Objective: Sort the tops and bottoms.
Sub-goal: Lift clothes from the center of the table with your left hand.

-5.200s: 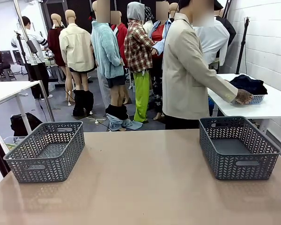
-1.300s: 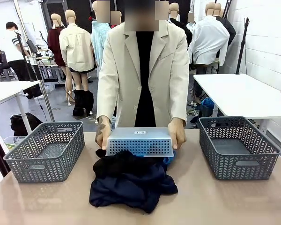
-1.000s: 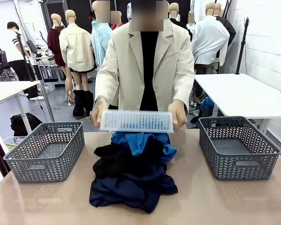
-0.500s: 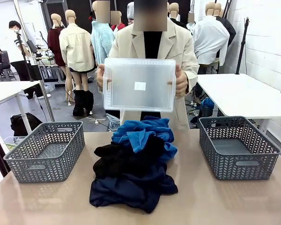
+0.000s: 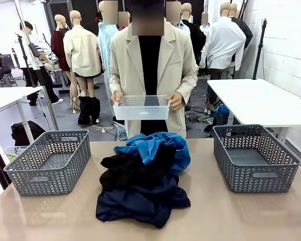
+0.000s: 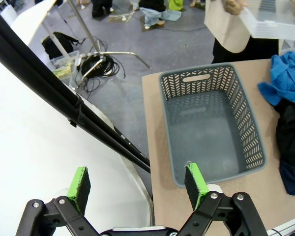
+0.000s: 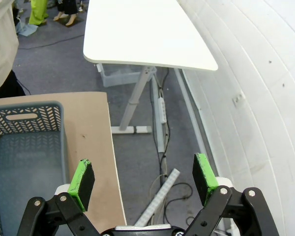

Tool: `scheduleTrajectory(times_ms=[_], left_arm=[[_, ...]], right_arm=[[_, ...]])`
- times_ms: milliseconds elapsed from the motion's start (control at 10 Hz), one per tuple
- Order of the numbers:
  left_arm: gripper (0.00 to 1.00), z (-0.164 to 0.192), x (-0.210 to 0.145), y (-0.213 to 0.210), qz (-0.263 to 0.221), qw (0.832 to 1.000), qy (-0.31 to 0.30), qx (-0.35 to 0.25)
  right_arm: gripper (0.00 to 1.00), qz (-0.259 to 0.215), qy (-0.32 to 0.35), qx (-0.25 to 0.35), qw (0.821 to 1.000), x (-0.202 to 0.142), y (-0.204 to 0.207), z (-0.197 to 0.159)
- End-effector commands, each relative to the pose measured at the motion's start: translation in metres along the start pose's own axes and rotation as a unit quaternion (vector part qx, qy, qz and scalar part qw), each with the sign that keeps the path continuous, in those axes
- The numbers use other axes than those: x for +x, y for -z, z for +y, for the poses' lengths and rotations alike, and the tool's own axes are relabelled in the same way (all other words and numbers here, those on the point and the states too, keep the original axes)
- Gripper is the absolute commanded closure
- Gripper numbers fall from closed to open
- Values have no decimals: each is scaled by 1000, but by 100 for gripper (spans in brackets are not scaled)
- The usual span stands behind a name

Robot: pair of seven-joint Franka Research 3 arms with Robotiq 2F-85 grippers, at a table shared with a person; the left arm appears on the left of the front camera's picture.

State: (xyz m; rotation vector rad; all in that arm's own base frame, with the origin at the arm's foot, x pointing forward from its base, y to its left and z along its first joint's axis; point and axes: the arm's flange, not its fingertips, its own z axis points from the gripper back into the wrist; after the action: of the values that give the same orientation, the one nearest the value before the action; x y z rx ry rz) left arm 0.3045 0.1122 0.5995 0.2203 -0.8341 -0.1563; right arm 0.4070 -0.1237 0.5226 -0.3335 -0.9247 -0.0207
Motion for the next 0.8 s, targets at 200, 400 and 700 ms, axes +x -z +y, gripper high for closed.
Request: scheduleTrajectory(times_ms=[200,400,700], left_arm=[[0,2,-1,0,2,1000,-6,5],[0,2,-1,0,2,1000,-6,5],[0,2,-1,0,2,1000,-6,5]], right_arm=[[0,1,-5,0,1000,2,0,0],[0,1,-5,0,1000,2,0,0],[0,1,-5,0,1000,2,0,0]])
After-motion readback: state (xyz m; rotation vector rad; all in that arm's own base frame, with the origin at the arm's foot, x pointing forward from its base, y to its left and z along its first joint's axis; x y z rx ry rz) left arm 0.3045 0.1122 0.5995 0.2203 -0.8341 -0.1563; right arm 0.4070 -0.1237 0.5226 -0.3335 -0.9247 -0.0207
